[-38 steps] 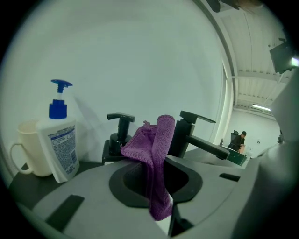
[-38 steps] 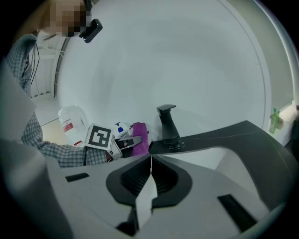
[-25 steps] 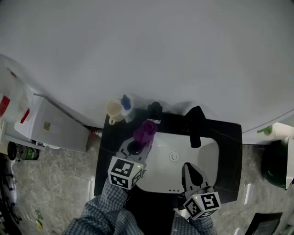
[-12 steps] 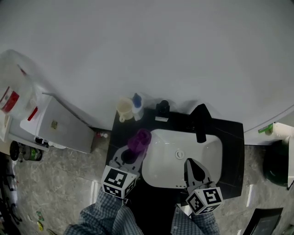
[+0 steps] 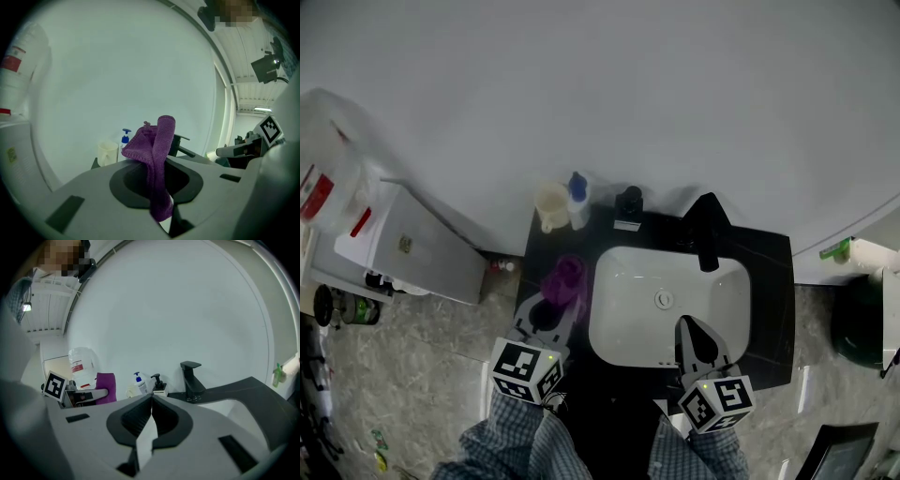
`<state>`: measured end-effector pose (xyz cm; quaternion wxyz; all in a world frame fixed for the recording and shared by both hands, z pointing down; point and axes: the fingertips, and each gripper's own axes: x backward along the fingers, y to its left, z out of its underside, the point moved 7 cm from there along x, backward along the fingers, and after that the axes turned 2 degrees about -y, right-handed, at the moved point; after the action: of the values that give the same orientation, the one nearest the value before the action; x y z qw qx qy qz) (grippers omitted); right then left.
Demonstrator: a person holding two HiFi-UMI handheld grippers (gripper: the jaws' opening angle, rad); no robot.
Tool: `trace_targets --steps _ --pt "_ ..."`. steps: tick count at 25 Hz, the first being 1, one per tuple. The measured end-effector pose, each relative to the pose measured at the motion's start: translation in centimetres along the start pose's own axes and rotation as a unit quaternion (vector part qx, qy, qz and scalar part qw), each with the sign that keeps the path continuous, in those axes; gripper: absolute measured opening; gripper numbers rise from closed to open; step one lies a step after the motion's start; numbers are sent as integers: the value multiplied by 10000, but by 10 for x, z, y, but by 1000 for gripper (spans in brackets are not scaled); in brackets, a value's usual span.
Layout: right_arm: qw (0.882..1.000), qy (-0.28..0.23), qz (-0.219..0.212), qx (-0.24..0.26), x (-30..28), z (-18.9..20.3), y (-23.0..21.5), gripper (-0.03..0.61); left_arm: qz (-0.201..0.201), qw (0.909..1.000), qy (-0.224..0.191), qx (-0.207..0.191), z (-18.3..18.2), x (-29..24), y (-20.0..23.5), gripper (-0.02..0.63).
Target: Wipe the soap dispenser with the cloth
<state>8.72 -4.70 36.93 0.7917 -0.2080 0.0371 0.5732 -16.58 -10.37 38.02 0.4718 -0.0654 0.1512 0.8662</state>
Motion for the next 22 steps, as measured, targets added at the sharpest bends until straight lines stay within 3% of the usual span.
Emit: trace_targets --steps 9,22 --pt "9998 -81 -188 85 31 3 6 18 -118 9998 -159 -33 1 31 -27 60" --pt "9985 -308 -446 97 149 38 8 18 -174 9989 -426 -18 33 116 -134 60"
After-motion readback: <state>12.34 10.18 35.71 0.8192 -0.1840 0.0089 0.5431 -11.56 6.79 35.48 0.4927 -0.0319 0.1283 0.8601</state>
